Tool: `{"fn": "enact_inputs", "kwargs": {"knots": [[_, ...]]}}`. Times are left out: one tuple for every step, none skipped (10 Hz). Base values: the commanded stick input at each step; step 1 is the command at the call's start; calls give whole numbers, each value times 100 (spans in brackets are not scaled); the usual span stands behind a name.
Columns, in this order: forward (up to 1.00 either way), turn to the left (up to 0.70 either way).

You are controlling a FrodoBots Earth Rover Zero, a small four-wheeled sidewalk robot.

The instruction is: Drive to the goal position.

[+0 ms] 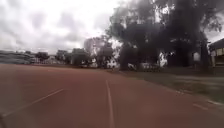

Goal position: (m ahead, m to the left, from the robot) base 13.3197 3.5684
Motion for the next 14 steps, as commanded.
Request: {"fn": "enact_inputs", "kwargs": {"knots": [[70,0],[70,0],[70,0],[70,0],[70,0],[70,0],[70,0],[70,0],[70,0],[70,0],[70,0],[70,0],[70,0],[70,0]]}}
